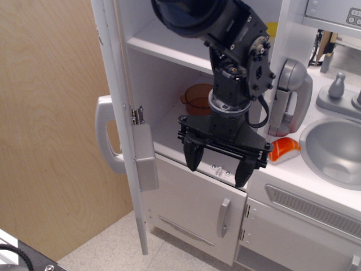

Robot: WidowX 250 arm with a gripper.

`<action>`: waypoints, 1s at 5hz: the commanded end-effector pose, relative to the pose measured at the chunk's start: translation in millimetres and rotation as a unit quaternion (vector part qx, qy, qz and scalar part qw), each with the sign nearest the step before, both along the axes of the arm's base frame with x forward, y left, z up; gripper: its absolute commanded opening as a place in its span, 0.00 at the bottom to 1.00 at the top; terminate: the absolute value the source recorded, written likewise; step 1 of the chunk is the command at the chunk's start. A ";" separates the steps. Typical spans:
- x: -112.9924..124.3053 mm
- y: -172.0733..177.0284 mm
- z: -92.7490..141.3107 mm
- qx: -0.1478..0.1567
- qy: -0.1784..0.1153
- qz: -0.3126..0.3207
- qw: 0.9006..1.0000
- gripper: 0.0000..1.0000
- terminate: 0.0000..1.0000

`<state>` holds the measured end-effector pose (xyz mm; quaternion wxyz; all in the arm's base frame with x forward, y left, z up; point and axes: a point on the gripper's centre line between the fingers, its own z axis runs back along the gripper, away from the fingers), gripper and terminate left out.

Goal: Close fridge

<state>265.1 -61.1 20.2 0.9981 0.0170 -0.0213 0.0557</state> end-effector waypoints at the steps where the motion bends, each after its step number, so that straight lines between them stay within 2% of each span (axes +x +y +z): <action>1: 0.0 0.0 0.0 0.000 0.000 0.000 1.000 1.00 0.00; 2: -25.0 12.4 -0.3 -0.015 -0.004 -0.024 1.000 1.00 0.00; 4: -78.4 42.0 11.3 -0.015 -0.012 -0.058 0.998 1.00 0.00; 5: -92.9 66.6 6.1 -0.017 0.005 -0.064 0.998 1.00 0.00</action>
